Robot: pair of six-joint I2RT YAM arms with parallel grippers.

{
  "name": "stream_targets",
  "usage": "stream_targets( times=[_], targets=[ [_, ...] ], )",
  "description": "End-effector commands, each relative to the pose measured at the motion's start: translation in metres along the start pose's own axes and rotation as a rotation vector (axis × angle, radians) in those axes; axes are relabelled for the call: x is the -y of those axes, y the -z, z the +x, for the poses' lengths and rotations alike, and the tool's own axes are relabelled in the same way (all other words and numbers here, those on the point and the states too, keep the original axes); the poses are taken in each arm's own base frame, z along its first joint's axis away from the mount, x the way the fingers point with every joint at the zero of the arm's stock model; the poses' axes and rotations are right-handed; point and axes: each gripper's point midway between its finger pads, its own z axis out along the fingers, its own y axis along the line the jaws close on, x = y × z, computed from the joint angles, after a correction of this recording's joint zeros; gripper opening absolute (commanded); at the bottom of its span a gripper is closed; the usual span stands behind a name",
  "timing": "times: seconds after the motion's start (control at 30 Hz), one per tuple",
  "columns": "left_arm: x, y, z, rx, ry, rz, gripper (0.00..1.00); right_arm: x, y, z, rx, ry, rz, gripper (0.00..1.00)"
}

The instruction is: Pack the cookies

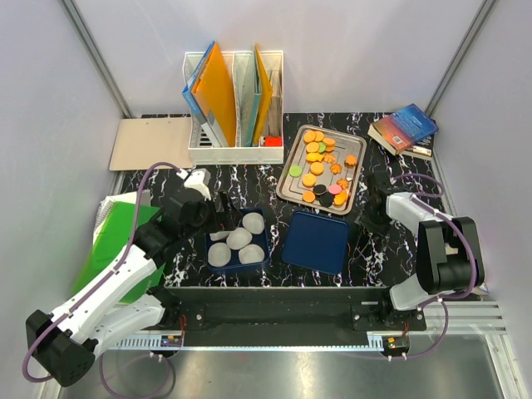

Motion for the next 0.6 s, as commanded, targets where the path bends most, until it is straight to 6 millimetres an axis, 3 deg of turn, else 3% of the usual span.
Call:
stream_targets(
  times=[0.0, 0.17, 0.4, 0.57],
  targets=[
    [0.005, 0.003, -0.008, 0.032, 0.011, 0.018, 0.99, 0.008, -0.001, 0.012, -0.023, -0.033, 0.0, 0.48],
    [0.004, 0.003, -0.006, 0.025, 0.013, 0.015, 0.99, 0.014, 0.028, -0.003, 0.085, -0.084, -0.032, 0.43],
    [0.004, -0.004, -0.001, -0.003, 0.031, 0.003, 0.99, 0.014, 0.101, -0.033, 0.252, -0.084, -0.15, 0.45],
    [0.006, -0.008, 0.002, -0.028, 0.048, 0.006, 0.99, 0.01, 0.137, -0.039, 0.306, -0.052, -0.241, 0.47]
  ],
)
